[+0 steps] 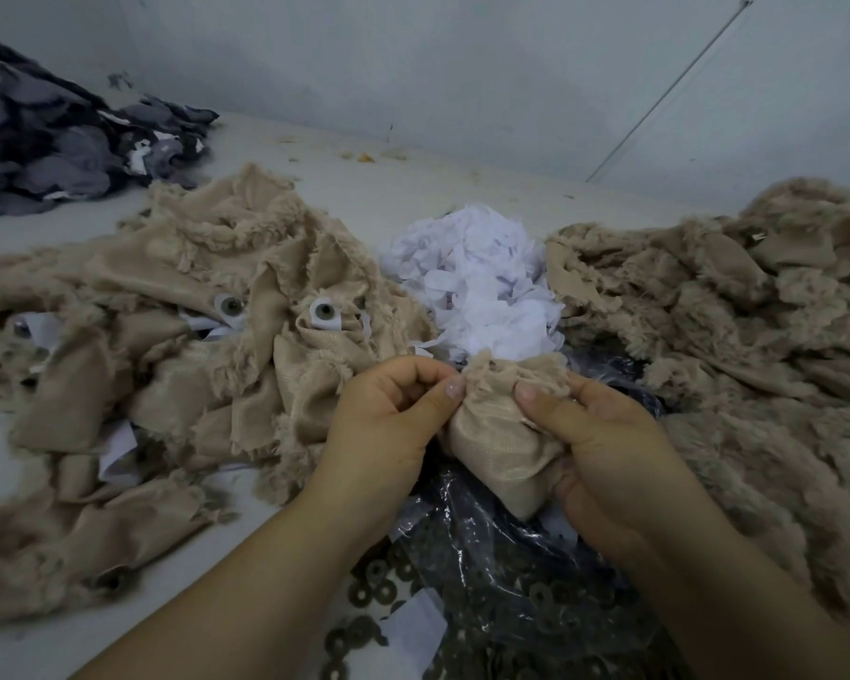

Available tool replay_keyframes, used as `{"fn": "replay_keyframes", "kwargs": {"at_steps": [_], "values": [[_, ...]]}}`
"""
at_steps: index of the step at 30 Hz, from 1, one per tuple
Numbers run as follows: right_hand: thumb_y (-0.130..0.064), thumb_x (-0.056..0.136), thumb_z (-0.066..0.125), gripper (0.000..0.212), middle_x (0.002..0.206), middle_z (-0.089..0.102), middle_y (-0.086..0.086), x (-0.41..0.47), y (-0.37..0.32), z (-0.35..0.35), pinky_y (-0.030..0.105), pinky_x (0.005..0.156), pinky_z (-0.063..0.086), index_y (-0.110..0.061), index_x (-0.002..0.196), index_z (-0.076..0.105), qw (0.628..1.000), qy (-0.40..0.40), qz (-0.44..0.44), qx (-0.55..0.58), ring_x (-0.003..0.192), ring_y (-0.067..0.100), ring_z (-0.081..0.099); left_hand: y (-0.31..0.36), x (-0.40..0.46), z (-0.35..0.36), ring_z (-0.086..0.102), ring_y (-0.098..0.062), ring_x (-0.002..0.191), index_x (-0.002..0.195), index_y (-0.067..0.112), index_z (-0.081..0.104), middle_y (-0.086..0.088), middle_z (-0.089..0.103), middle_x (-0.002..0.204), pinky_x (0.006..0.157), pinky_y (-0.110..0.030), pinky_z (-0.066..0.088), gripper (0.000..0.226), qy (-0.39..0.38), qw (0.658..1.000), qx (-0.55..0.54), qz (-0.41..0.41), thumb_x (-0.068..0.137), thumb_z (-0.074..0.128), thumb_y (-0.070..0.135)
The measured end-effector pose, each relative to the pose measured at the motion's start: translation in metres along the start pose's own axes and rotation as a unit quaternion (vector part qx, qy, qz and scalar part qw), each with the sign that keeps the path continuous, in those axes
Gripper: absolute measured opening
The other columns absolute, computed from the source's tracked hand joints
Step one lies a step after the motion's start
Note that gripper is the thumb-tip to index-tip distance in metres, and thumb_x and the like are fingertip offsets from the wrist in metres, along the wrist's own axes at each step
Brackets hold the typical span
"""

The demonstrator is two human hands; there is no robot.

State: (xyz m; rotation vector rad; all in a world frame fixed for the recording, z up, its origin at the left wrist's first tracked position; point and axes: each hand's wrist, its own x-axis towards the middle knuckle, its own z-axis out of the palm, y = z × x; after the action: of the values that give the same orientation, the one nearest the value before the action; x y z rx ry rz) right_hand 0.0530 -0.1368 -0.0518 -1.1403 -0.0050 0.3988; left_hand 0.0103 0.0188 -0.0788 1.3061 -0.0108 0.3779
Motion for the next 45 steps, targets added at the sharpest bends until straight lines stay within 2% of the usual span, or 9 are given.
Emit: {"fn": "replay_keyframes", "kwargs": {"at_steps": [6, 10, 14, 18, 25, 31, 35, 40, 45], "values": [[-0.008, 0.085, 0.061, 0.046, 0.114, 0.07, 0.025, -0.001, -0.002, 0.002, 0.043, 0.088, 0.059, 0.008, 0.128, 0.055, 0.998, -0.007, 0.017, 0.06, 0.105, 0.035, 0.07, -0.002, 0.002, -0.001, 0.064, -0.011, 0.067, 0.081, 0.021, 0.076, -0.002, 0.071, 0.076, 0.064, -0.021, 0.054, 0.007, -0.031, 0.999, -0.03, -0.016, 0.074, 0.078, 0.021], [-0.012, 0.071, 0.072, 0.066, 0.117, 0.07, 0.023, -0.004, -0.001, 0.003, 0.043, 0.092, 0.057, 0.004, 0.132, 0.051, 0.998, -0.021, 0.0, 0.055, 0.106, 0.033, 0.07, 0.0, 0.002, -0.001, 0.057, -0.01, 0.054, 0.074, 0.02, 0.074, -0.003, 0.066, 0.064, 0.055, -0.02, 0.05, 0.003, -0.011, 1.0, -0.022, -0.015, 0.072, 0.075, 0.023], [-0.007, 0.057, 0.079, 0.086, 0.123, 0.069, 0.014, -0.004, 0.005, 0.001, 0.036, 0.08, 0.061, -0.016, 0.135, 0.045, 1.0, 0.013, -0.001, -0.001, 0.099, 0.025, 0.073, 0.001, 0.002, -0.003, 0.052, -0.023, 0.058, 0.074, 0.015, 0.073, -0.015, 0.059, 0.064, 0.061, -0.029, 0.049, 0.012, 0.01, 0.999, -0.02, -0.027, 0.074, 0.073, 0.028], [-0.01, 0.058, 0.079, 0.075, 0.12, 0.07, 0.013, 0.0, 0.006, -0.004, 0.028, 0.065, 0.06, -0.018, 0.127, 0.052, 0.999, 0.028, -0.015, -0.003, 0.093, 0.024, 0.075, 0.004, 0.001, 0.001, 0.053, -0.034, 0.081, 0.077, 0.008, 0.072, -0.043, 0.055, 0.081, 0.081, -0.049, 0.044, 0.018, 0.014, 0.999, -0.033, -0.04, 0.075, 0.072, 0.027], [-0.017, 0.059, 0.08, 0.071, 0.115, 0.072, 0.015, 0.003, 0.007, -0.006, 0.035, 0.071, 0.06, -0.013, 0.126, 0.056, 0.999, 0.028, -0.008, -0.021, 0.096, 0.028, 0.074, 0.004, 0.001, 0.001, 0.052, -0.035, 0.082, 0.08, 0.005, 0.07, -0.047, 0.053, 0.084, 0.081, -0.052, 0.043, 0.021, 0.019, 0.998, -0.03, -0.045, 0.077, 0.069, 0.025], [-0.032, 0.077, 0.07, 0.056, 0.108, 0.073, 0.023, 0.001, 0.006, -0.004, 0.047, 0.091, 0.057, 0.002, 0.121, 0.062, 0.998, 0.008, 0.021, -0.056, 0.101, 0.038, 0.071, 0.002, 0.001, -0.002, 0.047, -0.014, 0.052, 0.068, 0.017, 0.07, -0.006, 0.057, 0.059, 0.052, -0.022, 0.041, 0.02, -0.039, 0.999, 0.037, 0.008, 0.084, 0.071, 0.005], [-0.002, 0.082, 0.072, 0.047, 0.104, 0.075, 0.017, 0.002, 0.006, -0.006, 0.04, 0.078, 0.059, -0.009, 0.126, 0.059, 0.996, 0.035, -0.006, -0.08, 0.093, 0.031, 0.074, 0.004, -0.003, 0.001, 0.046, -0.012, 0.053, 0.062, 0.019, 0.067, 0.0, 0.055, 0.056, 0.05, -0.019, 0.039, 0.014, -0.068, 0.995, 0.074, 0.022, 0.073, 0.065, 0.011], [-0.003, 0.08, 0.076, 0.049, 0.092, 0.078, 0.008, -0.001, 0.009, -0.007, 0.041, 0.077, 0.059, -0.022, 0.12, 0.054, 0.986, 0.012, -0.063, -0.151, 0.087, 0.026, 0.076, 0.003, -0.004, 0.004, 0.048, -0.005, 0.048, 0.058, 0.008, 0.063, 0.005, 0.054, 0.049, 0.049, -0.017, 0.04, 0.039, -0.052, 0.995, 0.085, 0.021, 0.08, 0.076, 0.038], [0.006, 0.085, 0.07, 0.046, 0.095, 0.078, 0.008, 0.0, 0.011, -0.007, 0.039, 0.074, 0.06, -0.021, 0.119, 0.054, 0.989, 0.004, -0.068, -0.135, 0.09, 0.025, 0.076, 0.003, -0.003, 0.005, 0.054, -0.002, 0.049, 0.063, 0.01, 0.067, 0.005, 0.061, 0.053, 0.05, -0.013, 0.044, 0.02, -0.058, 0.997, 0.047, 0.002, 0.083, 0.07, 0.009]]}}
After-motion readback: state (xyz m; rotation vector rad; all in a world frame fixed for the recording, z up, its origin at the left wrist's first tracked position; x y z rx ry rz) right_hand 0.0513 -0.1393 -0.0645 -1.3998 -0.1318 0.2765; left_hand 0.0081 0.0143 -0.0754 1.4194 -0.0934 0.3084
